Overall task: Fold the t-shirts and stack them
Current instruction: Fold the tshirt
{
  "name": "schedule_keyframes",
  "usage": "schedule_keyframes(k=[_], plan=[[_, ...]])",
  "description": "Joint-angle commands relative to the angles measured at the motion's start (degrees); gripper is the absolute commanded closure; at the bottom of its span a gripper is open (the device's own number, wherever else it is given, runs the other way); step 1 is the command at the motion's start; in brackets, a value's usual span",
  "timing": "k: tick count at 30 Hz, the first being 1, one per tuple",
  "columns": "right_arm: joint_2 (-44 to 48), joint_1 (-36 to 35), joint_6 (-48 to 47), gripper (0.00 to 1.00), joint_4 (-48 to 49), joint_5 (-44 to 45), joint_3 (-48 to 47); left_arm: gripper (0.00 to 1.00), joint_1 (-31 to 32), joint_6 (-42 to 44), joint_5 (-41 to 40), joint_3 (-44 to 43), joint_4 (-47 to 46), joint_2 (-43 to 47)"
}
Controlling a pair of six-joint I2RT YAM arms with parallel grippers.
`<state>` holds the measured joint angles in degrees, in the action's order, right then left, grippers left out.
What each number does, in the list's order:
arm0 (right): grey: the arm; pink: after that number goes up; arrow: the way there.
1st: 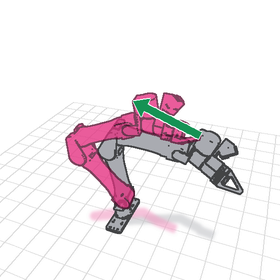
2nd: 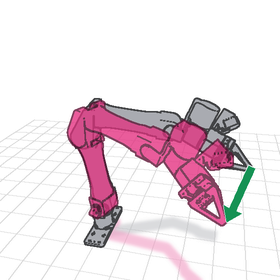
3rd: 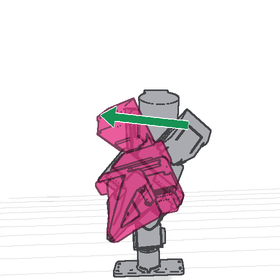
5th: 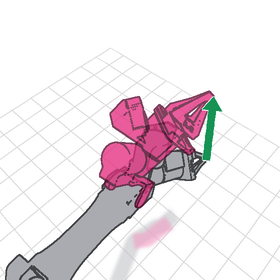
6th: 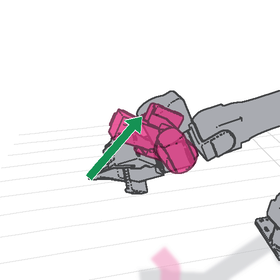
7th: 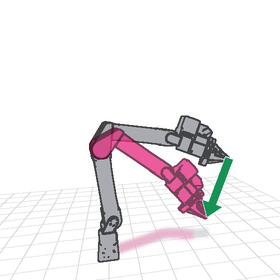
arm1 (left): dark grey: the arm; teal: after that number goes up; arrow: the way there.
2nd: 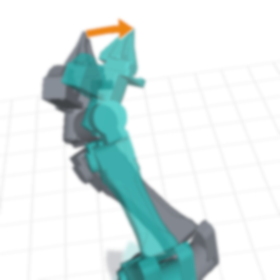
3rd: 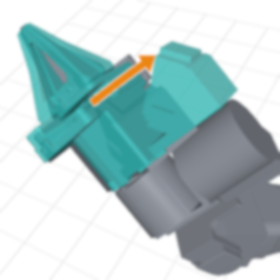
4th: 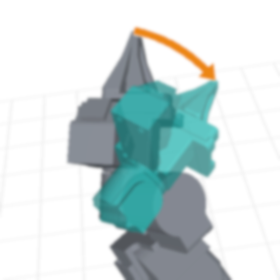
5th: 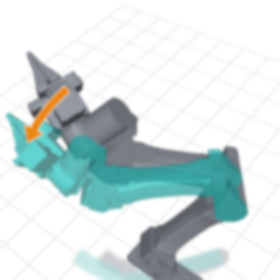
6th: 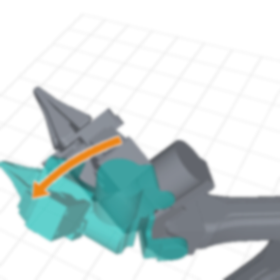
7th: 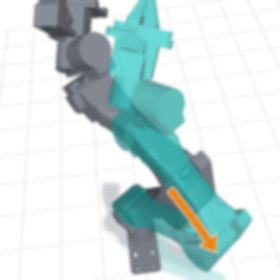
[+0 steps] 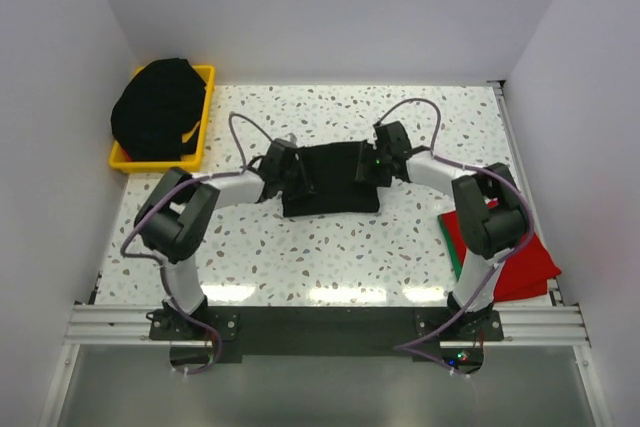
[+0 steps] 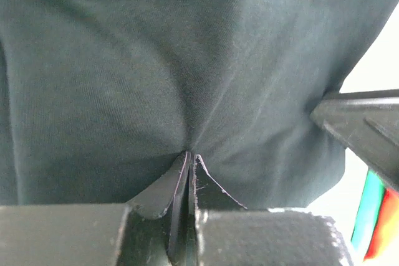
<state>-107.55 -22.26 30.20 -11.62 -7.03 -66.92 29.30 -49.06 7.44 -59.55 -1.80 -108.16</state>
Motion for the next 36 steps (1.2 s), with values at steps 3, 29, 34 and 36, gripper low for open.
schedule_keyframes(k=[3,29,34,36], plan=[[11.1,-5.1,-0.7,0.46,-2.2,0.2,13.5,0.94,3.9,-3.6,-2.9,16.5,2.7,14.8],[28.9,-10.5,0.3,0.48,-12.0,14.7,13.3,0.72,-3.9,11.1,-6.7,5.9,22.6,27.1],[24.8,-7.0,0.3,0.49,-8.4,11.0,12.1,0.66,-4.3,12.3,-5.9,3.6,22.8,23.5],[23.1,-6.3,0.4,0.49,-7.5,10.5,11.6,0.64,-4.3,12.5,-6.1,3.0,22.9,21.9]])
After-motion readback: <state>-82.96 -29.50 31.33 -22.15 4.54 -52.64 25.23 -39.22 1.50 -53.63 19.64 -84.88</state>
